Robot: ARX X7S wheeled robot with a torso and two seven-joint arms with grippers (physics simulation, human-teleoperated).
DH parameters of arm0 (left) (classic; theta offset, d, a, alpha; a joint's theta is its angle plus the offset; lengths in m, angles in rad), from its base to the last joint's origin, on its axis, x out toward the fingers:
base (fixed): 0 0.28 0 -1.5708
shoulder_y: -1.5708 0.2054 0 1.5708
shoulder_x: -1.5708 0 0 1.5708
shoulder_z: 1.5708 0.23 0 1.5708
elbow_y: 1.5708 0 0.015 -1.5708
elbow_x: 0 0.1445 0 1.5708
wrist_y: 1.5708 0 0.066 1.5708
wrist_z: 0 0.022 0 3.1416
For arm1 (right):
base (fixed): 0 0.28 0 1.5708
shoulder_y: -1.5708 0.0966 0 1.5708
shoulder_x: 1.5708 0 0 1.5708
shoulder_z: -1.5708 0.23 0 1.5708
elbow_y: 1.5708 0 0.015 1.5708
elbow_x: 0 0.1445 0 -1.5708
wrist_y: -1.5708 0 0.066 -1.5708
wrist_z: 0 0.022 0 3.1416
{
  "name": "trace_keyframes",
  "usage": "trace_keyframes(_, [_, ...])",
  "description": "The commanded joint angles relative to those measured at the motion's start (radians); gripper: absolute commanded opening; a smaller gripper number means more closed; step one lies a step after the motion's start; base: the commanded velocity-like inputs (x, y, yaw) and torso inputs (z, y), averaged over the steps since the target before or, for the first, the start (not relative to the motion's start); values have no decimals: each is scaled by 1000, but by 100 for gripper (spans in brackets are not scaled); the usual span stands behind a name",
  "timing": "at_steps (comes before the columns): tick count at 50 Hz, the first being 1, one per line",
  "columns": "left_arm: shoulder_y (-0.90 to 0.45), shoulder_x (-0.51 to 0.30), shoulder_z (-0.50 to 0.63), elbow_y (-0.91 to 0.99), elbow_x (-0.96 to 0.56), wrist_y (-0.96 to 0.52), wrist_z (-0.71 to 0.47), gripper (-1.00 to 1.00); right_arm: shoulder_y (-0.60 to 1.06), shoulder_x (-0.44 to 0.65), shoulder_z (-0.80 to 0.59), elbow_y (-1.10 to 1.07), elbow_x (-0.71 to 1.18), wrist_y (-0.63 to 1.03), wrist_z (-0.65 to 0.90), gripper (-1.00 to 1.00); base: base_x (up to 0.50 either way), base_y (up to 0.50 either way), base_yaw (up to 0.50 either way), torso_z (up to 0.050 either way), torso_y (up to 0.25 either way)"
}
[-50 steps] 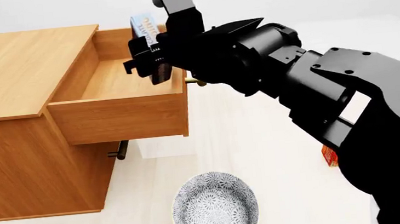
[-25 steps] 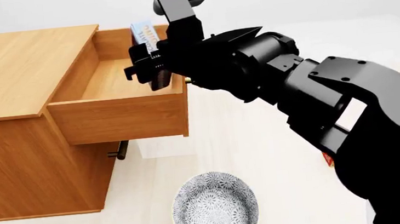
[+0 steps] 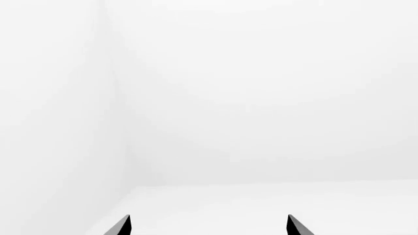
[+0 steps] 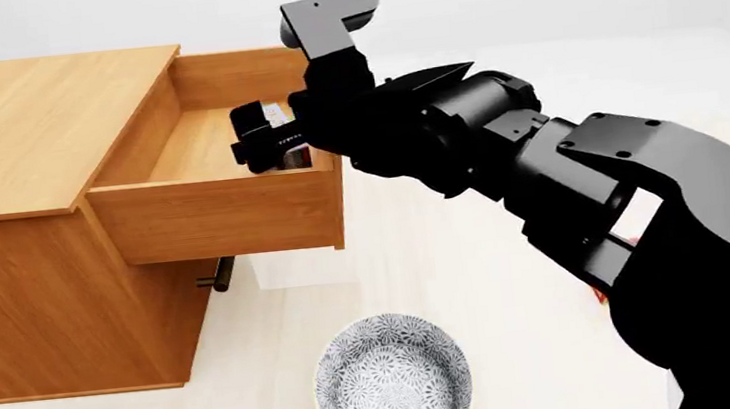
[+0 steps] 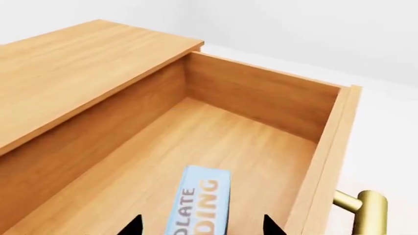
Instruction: Put the chocolate pudding in the top drawer of the cabinet and close it.
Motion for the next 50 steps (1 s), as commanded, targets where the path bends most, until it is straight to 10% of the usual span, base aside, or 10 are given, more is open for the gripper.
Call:
trace_keyframes(1, [0,2,2,-2,1,1,1,100,-13,0,-35,4,9,11,14,100,0,0,0,0,0])
trace_keyframes(50, [22,12,-24,49,-38,-29,-23,100,202,0,-42,181,47,24,7,100,0,0,0,0,0])
